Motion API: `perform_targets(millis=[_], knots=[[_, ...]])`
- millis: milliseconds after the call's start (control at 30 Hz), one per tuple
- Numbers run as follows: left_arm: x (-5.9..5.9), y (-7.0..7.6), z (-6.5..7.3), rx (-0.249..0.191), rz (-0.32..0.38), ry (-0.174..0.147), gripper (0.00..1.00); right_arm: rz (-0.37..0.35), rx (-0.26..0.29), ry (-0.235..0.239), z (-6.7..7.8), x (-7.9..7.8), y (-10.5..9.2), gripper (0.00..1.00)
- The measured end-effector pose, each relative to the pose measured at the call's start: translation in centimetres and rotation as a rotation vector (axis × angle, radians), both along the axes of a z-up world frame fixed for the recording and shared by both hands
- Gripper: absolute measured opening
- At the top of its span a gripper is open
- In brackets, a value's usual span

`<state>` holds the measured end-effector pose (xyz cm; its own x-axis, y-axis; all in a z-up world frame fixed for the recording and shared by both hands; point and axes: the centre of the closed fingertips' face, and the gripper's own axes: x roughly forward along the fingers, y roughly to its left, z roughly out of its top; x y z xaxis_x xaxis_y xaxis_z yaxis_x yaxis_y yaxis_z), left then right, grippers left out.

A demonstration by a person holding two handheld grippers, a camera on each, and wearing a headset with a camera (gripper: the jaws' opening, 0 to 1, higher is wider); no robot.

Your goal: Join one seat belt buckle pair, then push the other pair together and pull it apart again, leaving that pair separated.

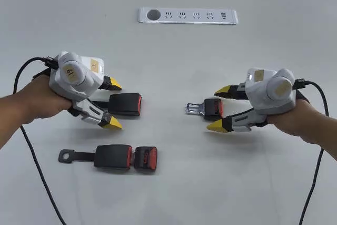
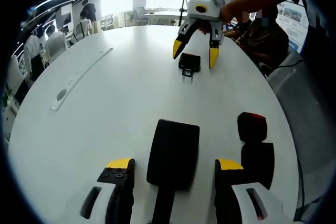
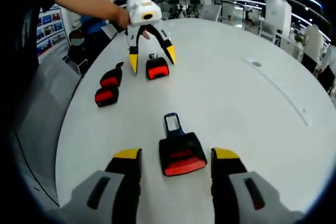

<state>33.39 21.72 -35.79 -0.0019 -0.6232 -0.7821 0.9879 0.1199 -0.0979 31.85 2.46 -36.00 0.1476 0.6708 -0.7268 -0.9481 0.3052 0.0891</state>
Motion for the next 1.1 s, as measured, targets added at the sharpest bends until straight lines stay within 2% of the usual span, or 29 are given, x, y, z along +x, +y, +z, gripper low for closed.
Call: perform_targets(millis=[100,133,167,200,233,300,333,433,667,1100], knots=[[-0.04,0.16,-0.01,0.008,-0.026,-0.012,0.56,0.018,-0.019,0.012,-0.33,-0.25,-0.14,0.51],[-0.26,0.15,0.05,0.006,-0.036,-0.007,0.49,0.021,-0.023,0.013,-0.33,-0.3,-0.15,0.48],[-0.59,0.34,-0.03,0.018,-0.074,-0.018,0.41,0.022,-0.023,0.011,-0.35,-0.3,-0.3,0.47],[-0.2,0.39,-0.09,0.026,-0.077,-0.048,0.39,0.022,-0.021,0.013,-0.35,-0.29,-0.31,0.47],[-0.33,0.32,-0.04,0.02,-0.067,-0.032,0.38,0.025,-0.023,0.013,-0.37,-0.25,-0.27,0.47],[-0.16,0.36,-0.07,0.024,-0.072,-0.041,0.35,0.037,-0.038,0.003,-0.51,-0.13,-0.32,0.45],[-0.02,0.38,-0.09,0.027,-0.081,-0.051,0.34,0.041,-0.042,0.003,-0.57,-0.1,-0.33,0.44],[-0.11,0.38,-0.08,0.028,-0.1,-0.049,0.34,0.056,-0.06,-0.005,-0.81,0.11,-0.44,0.36],[-0.02,0.43,-0.19,0.054,-0.142,-0.068,0.33,0.101,-0.07,-0.012,-0.59,-0.27,0.09,0.35],[0.08,0.47,-0.25,0.08,-0.177,-0.062,0.33,0.202,-0.116,-0.016,-0.38,-0.51,0.38,0.34]])
